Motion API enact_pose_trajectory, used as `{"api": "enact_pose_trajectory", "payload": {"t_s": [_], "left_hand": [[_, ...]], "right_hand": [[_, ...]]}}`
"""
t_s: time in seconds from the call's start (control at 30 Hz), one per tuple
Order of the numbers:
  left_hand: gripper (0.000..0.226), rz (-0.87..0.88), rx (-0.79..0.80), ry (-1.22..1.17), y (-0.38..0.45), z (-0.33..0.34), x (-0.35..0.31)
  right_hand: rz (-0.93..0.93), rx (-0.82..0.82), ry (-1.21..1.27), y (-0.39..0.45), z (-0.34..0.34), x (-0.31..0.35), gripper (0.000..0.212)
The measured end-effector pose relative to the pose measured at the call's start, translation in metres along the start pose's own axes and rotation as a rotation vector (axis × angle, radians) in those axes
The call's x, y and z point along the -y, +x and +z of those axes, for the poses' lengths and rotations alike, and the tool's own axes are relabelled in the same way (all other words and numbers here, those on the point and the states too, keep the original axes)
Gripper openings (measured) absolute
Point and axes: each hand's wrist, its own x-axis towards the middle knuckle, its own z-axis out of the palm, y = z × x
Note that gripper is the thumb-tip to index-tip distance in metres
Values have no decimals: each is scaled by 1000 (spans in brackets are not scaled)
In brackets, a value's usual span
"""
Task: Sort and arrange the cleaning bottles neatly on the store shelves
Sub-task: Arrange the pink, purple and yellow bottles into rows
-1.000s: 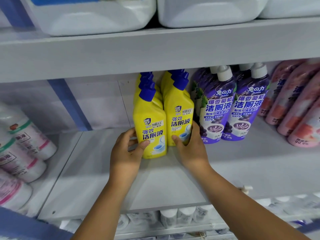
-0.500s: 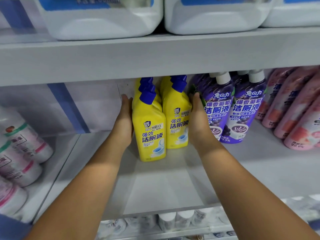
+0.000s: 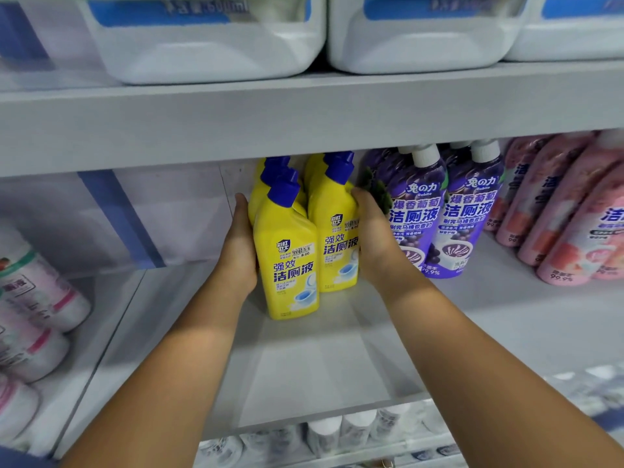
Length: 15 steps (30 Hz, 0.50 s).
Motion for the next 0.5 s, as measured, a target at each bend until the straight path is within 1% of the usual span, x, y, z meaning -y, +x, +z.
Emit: {"api": "enact_pose_trajectory", "payload": {"t_s": [0.03,0.07,0.13,0.17,0.2,0.3,0.4,0.5], "left_hand": [[70,11,-23,21,1,2,-1],[72,34,-44,55,-1,5,-2],[74,11,-49,70,-1,8,-5],[76,-1,-43,66,0,6,-6],[78,1,-31,70,2,3,-4],[77,-9,18,49,5,-7,3],[78,3,30,31,7,-10,4],[79,23,30,35,4,-6,3]], "right_hand": [[19,1,-14,-5,2,5,68],[29,4,-44,-14,4,12,61],[26,10,-96,-21,7,23,38],[28,9,-109,-20,7,25,32],[39,10,-109,-20,8,27,33],[48,3,-60,-17,11,26,45],[35,9,-70,-15,10,25,41],[39,66,-111,-12,6,27,30]]}}
